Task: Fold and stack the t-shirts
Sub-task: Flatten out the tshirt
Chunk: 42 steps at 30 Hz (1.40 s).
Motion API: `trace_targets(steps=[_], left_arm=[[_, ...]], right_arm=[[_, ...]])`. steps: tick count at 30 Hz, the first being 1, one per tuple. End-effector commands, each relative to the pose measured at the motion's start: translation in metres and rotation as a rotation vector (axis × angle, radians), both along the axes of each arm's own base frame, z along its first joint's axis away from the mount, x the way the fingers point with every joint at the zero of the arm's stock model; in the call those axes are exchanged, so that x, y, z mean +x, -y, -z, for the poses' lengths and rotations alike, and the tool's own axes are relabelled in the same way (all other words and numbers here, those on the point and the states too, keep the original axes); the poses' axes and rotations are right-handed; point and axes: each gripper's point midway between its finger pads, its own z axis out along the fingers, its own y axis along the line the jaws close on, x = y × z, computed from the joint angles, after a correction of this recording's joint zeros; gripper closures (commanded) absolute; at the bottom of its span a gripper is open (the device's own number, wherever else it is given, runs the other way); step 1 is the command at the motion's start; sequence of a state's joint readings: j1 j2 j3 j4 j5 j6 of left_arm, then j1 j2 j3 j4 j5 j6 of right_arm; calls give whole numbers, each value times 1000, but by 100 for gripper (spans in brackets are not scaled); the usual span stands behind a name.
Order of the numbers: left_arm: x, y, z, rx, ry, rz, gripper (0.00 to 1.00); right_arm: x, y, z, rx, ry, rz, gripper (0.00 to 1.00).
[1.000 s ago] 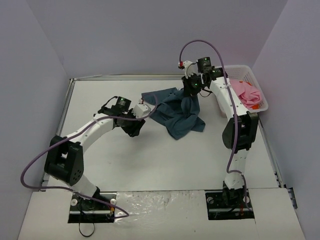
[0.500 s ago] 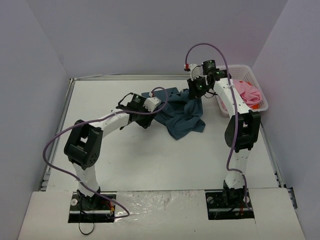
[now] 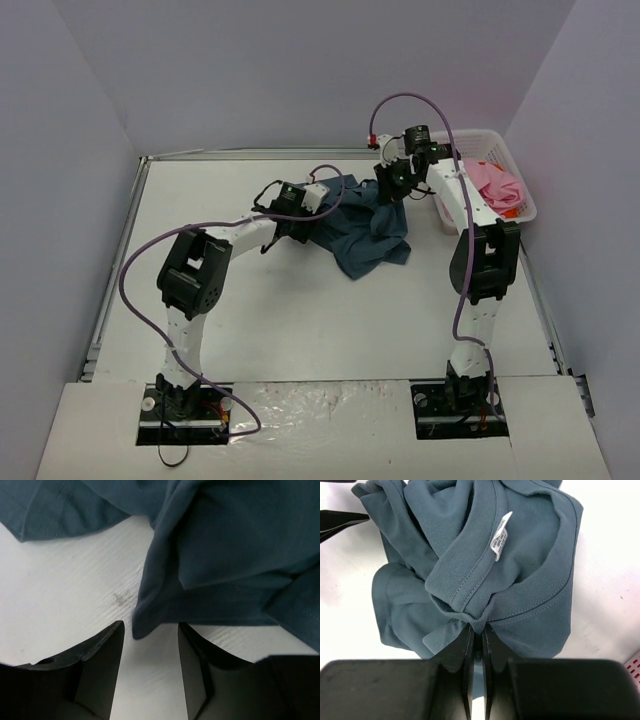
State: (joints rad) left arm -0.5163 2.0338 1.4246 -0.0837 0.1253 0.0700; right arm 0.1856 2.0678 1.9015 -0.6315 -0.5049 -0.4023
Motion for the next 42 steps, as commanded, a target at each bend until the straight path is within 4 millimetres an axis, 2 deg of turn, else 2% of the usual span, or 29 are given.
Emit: trace_targets(steps=[1, 2, 3, 4, 5, 7, 9, 10, 11, 13, 14, 16, 17, 18, 19, 20, 21, 23, 24, 28, 29, 31, 32, 34, 37, 39, 40, 41, 42], left_arm=[[19, 16, -24, -58, 46, -9, 54], [19, 21, -24, -73, 34, 3, 56], [18, 27, -17, -85, 8, 21, 68], [17, 39, -26, -122, -10, 61, 81], [17, 44, -22, -135, -36, 74, 96], [14, 55, -33, -190, -74, 90, 98], [13, 55, -41, -188, -70, 98, 98], [12, 48, -42, -168, -68, 86, 97], [13, 41, -59, -137, -12, 101, 98], [13, 24, -74, -76, 45, 84, 98], [11, 5, -91, -30, 102, 75, 98], [11, -20, -107, 32, 156, 32, 98], [8, -38, -128, 71, 208, 6, 98], [9, -59, -135, 98, 213, -39, 98], [6, -73, -157, 99, 248, -64, 98], [5, -85, -165, 101, 249, -85, 98], [5, -108, -173, 108, 242, -128, 98], [0, -130, -195, 101, 268, -170, 98], [-3, -144, -200, 107, 267, -193, 98], [-18, -171, -227, 149, 315, -248, 98], [-24, -176, -241, 147, 347, -258, 98], [-32, -186, -254, 167, 378, -286, 98], [-38, -190, -266, 172, 406, -291, 98], [-47, -196, -275, 184, 416, -302, 98], [-69, -202, -294, 179, 456, -295, 98], [-78, -205, -294, 185, 464, -286, 98], [-87, -207, -302, 177, 487, -287, 98], [-91, -207, -297, 177, 479, -277, 98], [-96, -206, -297, 173, 475, -267, 98]], right_arm=[[-3, 5, -13, 6, 22, -8, 100], [-3, 6, -11, 3, 20, -7, 100], [-2, 7, -10, 3, 19, -5, 100], [-1, 8, -9, 2, 15, 0, 100], [0, 10, -8, 4, 14, 5, 100], [1, 13, -8, -2, 13, 11, 100], [3, 17, -12, -5, 25, 20, 100], [2, 19, -15, -5, 32, 25, 100], [4, 25, -19, -4, 42, 37, 100], [5, 31, -30, 7, 63, 48, 100], [5, 36, -34, 9, 71, 60, 100], [7, 42, -49, 14, 103, 72, 100], [7, 44, -54, 20, 113, 77, 100], [8, 49, -59, 23, 124, 88, 100], [8, 51, -70, 31, 147, 92, 100], [8, 52, -76, 40, 157, 96, 100], [8, 57, -81, 48, 168, 105, 100], [7, 59, -92, 61, 187, 111, 100], [7, 60, -96, 68, 194, 114, 100], [1, 62, -113, 87, 218, 134, 100], [-1, 63, -116, 91, 221, 136, 100], [-5, 60, -127, 103, 242, 131, 100], [-7, 60, -130, 109, 244, 131, 100], [-13, 58, -142, 124, 264, 127, 100], [-24, 55, -146, 143, 264, 109, 100], [-31, 52, -137, 149, 236, 100, 100], [-34, 51, -132, 155, 220, 95, 100], [-37, 51, -127, 155, 205, 90, 100], [-43, 50, -113, 146, 175, 72, 96]])
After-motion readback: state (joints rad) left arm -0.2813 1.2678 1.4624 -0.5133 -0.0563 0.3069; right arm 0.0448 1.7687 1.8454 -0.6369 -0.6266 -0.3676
